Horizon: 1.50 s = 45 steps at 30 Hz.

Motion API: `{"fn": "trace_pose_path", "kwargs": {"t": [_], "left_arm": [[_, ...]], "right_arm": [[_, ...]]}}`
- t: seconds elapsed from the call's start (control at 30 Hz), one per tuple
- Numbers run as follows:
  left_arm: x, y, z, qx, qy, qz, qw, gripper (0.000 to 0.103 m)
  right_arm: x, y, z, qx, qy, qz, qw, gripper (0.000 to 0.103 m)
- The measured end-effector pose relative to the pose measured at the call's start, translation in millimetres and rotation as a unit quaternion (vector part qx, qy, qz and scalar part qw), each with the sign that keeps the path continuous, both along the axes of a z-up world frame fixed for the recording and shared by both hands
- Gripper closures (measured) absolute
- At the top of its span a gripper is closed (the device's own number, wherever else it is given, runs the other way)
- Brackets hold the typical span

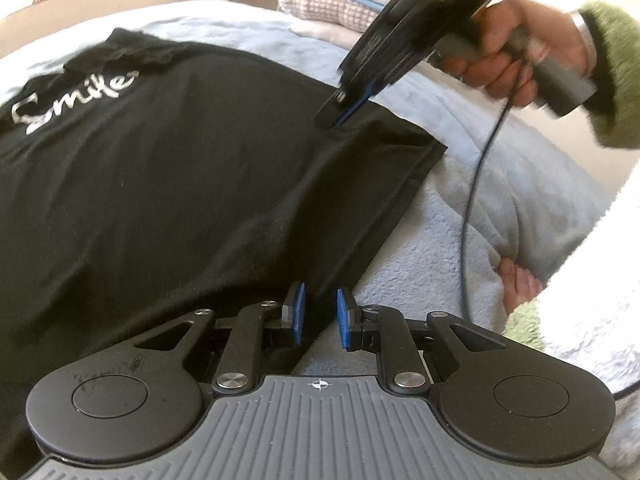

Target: Fold clothes

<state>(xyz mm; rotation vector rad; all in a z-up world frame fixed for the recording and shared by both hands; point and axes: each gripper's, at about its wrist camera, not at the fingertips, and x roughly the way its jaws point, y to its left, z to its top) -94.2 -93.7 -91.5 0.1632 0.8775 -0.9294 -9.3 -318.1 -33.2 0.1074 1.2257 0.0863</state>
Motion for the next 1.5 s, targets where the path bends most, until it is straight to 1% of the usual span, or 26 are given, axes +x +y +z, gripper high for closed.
{"fn": "trace_pose_path", "kwargs": {"t": [0.03,0.07,0.13,0.23,0.33,0.37,0.47,0.53,0.6,0.7,0.73,0.77,0.8,0.87,0.9,0.97,1.03,1.07,1.13,1.2,1.27,1.3,1.33,1.4,1.47,1.5], "left_arm": [[0,0,0,-0.001,0.001,0.000,1.0000,0.087],[0,1,0,-0.002,0.002,0.000,1.0000,0.087],[-1,2,0,-0.005,0.001,0.000,1.0000,0.087],[-2,3,1,-0.008,0.000,-0.003,1.0000,0.087],[-1,4,1,-0.010,0.000,-0.006,0.9999,0.086],[-1,5,1,-0.011,-0.001,-0.008,0.9999,0.086],[1,7,3,-0.010,-0.003,-0.015,0.9998,0.086],[0,10,5,-0.008,-0.003,-0.018,0.9998,0.086],[-2,14,5,-0.006,-0.001,-0.019,0.9998,0.086],[-7,20,6,-0.003,0.002,-0.021,0.9998,0.086],[-8,22,6,-0.002,0.003,-0.022,0.9998,0.086],[-9,24,6,-0.001,0.003,-0.022,0.9997,0.086],[-10,25,7,0.000,0.003,-0.022,0.9998,0.086],[-11,26,9,-0.001,0.004,-0.020,0.9998,0.086],[-10,28,11,-0.003,0.007,-0.018,0.9998,0.086],[-10,35,16,-0.010,0.014,-0.015,0.9997,0.086],[-9,45,21,-0.018,0.019,-0.013,0.9996,0.086],[-9,50,24,-0.023,0.020,-0.012,0.9995,0.086],[-7,60,28,-0.029,0.022,-0.001,0.9993,0.086],[-3,66,25,-0.024,0.027,0.020,0.9991,0.086],[3,68,15,-0.004,0.040,0.045,0.9982,0.086],[5,68,11,0.001,0.045,0.054,0.9975,0.086],[6,70,9,-0.005,0.050,0.060,0.9969,0.086],[7,73,9,-0.015,0.059,0.070,0.9957,0.086],[6,75,9,-0.017,0.060,0.071,0.9955,0.086],[6,76,8,-0.019,0.060,0.072,0.9954,0.086]], "right_arm": [[10,-2,-10,-0.009,0.000,-0.001,1.000,0.089],[23,-6,-16,0.002,-0.008,-0.007,1.000,0.091],[44,-14,-15,0.020,-0.024,-0.030,0.999,0.091],[58,-19,1,-0.010,-0.079,-0.060,0.995,0.089],[51,-27,14,-0.009,-0.082,-0.070,0.994,0.088],[44,-29,19,0.000,-0.077,-0.071,0.994,0.088],[23,-33,19,0.048,-0.030,-0.063,0.996,0.086],[11,-21,15,0.081,0.007,-0.032,0.996,0.085],[3,1,11,0.104,0.034,0.028,0.994,0.084],[8,39,6,0.109,0.037,0.110,0.987,0.084],[13,46,1,0.111,0.038,0.122,0.985,0.083],[23,54,-7,0.109,0.040,0.126,0.985,0.083],[32,58,-14,0.102,0.036,0.121,0.987,0.086],[50,55,-13,0.108,0.014,0.078,0.991,0.088],[55,52,-6,0.109,-0.003,0.053,0.993,0.086],[54,53,15,0.103,-0.035,0.062,0.992,0.085],[46,62,24,0.120,-0.015,0.099,0.988,0.084],[40,70,23,0.137,0.012,0.121,0.983,0.083],[30,92,12,0.146,0.057,0.167,0.973,0.082],[23,115,-1,0.146,0.094,0.206,0.963,0.082],[29,133,-15,0.119,0.088,0.208,0.967,0.082],[38,135,-17,0.120,0.072,0.191,0.972,0.084],[47,135,-18,0.122,0.054,0.172,0.976,0.084],[58,132,-4,0.124,0.016,0.131,0.983,0.082],[55,141,9,0.128,0.015,0.172,0.977,0.081],[51,148,12,0.136,0.032,0.198,0.970,0.081]]}}
